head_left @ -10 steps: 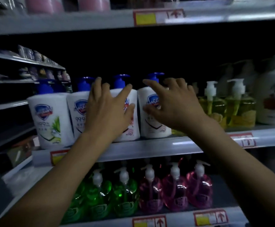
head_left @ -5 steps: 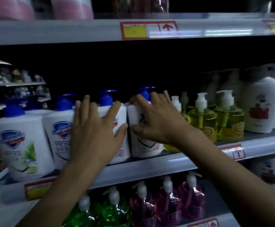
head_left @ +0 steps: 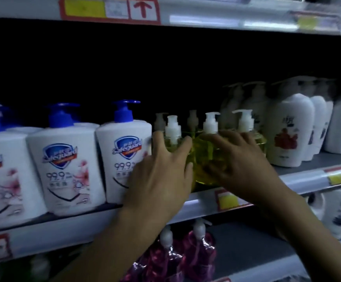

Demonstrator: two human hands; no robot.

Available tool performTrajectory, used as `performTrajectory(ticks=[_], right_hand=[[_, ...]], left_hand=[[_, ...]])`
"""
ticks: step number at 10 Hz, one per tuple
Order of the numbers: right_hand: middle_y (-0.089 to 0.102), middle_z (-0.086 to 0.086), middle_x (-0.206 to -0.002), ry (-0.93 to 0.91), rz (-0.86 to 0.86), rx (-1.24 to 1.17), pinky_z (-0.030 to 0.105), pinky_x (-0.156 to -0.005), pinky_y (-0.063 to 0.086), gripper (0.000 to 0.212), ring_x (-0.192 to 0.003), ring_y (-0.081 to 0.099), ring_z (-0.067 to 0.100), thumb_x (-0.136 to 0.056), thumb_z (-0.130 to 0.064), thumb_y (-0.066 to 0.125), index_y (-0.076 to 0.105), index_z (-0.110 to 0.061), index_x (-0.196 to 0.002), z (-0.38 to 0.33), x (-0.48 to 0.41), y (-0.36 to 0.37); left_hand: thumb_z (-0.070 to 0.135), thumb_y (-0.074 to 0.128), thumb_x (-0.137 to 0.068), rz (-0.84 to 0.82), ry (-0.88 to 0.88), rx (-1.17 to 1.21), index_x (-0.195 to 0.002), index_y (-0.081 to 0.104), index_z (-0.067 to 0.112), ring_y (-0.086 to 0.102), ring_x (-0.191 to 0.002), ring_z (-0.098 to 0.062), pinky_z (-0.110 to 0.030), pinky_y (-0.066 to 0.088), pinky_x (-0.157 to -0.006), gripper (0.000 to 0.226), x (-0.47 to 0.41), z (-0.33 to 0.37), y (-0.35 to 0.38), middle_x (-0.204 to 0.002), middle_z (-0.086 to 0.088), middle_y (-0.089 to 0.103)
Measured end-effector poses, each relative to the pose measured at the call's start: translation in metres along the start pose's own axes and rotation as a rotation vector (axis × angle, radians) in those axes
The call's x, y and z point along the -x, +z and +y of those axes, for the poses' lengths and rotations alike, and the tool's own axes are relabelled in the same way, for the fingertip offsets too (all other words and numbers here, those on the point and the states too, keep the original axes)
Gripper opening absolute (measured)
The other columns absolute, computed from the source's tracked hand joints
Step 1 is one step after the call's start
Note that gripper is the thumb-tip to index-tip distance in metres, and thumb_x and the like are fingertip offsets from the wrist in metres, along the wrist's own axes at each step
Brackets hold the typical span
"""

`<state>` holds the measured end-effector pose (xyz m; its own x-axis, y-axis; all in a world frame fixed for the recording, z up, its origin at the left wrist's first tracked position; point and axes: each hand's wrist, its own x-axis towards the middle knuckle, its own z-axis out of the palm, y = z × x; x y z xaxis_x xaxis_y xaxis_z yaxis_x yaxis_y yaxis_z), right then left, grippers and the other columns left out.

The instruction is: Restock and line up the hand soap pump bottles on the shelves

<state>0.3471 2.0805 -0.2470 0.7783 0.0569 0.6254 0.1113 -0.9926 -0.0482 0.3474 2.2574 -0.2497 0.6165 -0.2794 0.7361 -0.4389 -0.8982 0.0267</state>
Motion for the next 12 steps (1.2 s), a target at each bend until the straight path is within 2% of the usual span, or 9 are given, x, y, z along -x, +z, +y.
performTrajectory(ticks=[2,4,5,6,7,9,10,11,12], right_hand=[[0.036,0.01,-0.143,-0.098,0.022,0.065,0.041,-0.095,0.04,0.062,-0.126,0.034,0.033,-0.084,-0.052,0.056,0.032,-0.039,-0.14,0.007,-0.005,0.008],[0.033,0.004,-0.148,-0.163,-0.03,-0.009,0.039,-0.102,0.039,0.061,-0.133,0.03,0.026,-0.086,-0.049,0.058,0.033,-0.039,-0.141,0.016,-0.008,0.0],[0.043,-0.001,-0.137,-0.119,0.09,-0.18,0.034,-0.096,0.041,0.048,-0.126,0.037,0.019,-0.085,-0.045,0.06,0.044,-0.039,-0.13,0.026,-0.004,-0.007],[0.042,0.005,-0.13,0.116,0.314,-0.325,0.035,-0.093,0.044,0.04,-0.123,0.043,0.024,-0.085,-0.042,0.061,0.044,-0.042,-0.121,0.045,-0.003,-0.006],[0.031,0.01,-0.144,0.24,0.119,-0.362,0.039,-0.099,0.045,0.046,-0.128,0.042,0.034,-0.09,-0.035,0.061,0.04,-0.045,-0.13,0.056,-0.002,0.008],[0.026,0.0,-0.144,0.167,0.007,-0.553,0.019,-0.086,0.043,0.044,-0.129,0.039,0.029,-0.093,-0.025,0.059,0.042,-0.06,-0.114,0.065,0.001,0.008],[0.024,0.003,-0.147,0.148,-0.073,-0.558,0.036,-0.098,0.049,0.045,-0.131,0.038,0.031,-0.095,-0.018,0.056,0.044,-0.051,-0.122,0.071,0.004,-0.004],[0.017,0.007,-0.153,0.134,-0.081,-0.521,0.042,-0.111,0.039,0.05,-0.139,0.029,0.03,-0.094,-0.015,0.057,0.042,-0.038,-0.136,0.065,0.015,-0.011],[0.034,0.006,-0.142,0.14,0.15,-0.367,0.029,-0.099,0.043,0.048,-0.127,0.042,0.02,-0.092,-0.021,0.058,0.043,-0.033,-0.137,0.076,0.044,-0.018]], left_hand=[[0.056,0.046,-0.091,-0.05,-0.022,-0.112,-0.132,0.04,0.035,0.063,-0.081,-0.031,-0.03,0.033,-0.057,0.046,-0.013,0.005,0.004,-0.114,-0.01,0.055],[0.054,0.045,-0.092,-0.074,0.02,-0.113,-0.128,0.042,0.033,0.063,-0.077,-0.027,-0.028,0.03,-0.054,0.041,-0.016,0.005,-0.001,-0.109,-0.008,0.055],[0.054,0.037,-0.094,-0.079,0.031,-0.146,-0.133,0.034,0.034,0.063,-0.076,-0.025,-0.028,0.029,-0.052,0.043,-0.012,0.005,0.001,-0.117,-0.011,0.052],[0.054,0.031,-0.095,-0.082,0.043,-0.178,-0.139,0.026,0.034,0.064,-0.075,-0.026,-0.029,0.029,-0.05,0.048,-0.011,0.002,0.005,-0.123,-0.014,0.048],[0.053,0.029,-0.096,-0.085,0.044,-0.167,-0.141,0.023,0.033,0.064,-0.076,-0.027,-0.029,0.031,-0.052,0.049,-0.011,-0.001,0.005,-0.124,-0.015,0.046],[0.051,0.033,-0.097,-0.117,0.051,-0.163,-0.143,0.025,0.032,0.063,-0.082,-0.029,-0.031,0.032,-0.057,0.051,-0.01,-0.001,0.001,-0.125,-0.017,0.046],[0.051,0.033,-0.096,-0.151,0.014,-0.102,-0.145,0.022,0.034,0.061,-0.09,-0.034,-0.034,0.036,-0.06,0.053,-0.011,0.003,-0.001,-0.133,-0.019,0.039],[0.047,0.039,-0.095,-0.099,-0.032,-0.084,-0.147,0.022,0.036,0.063,-0.089,-0.039,-0.036,0.042,-0.062,0.055,0.002,0.009,-0.007,-0.151,-0.022,0.019],[0.036,0.05,-0.092,0.01,0.002,0.067,-0.131,0.045,0.029,0.06,-0.068,-0.038,-0.034,0.035,-0.053,0.041,0.014,0.047,-0.009,-0.134,-0.016,0.042]])
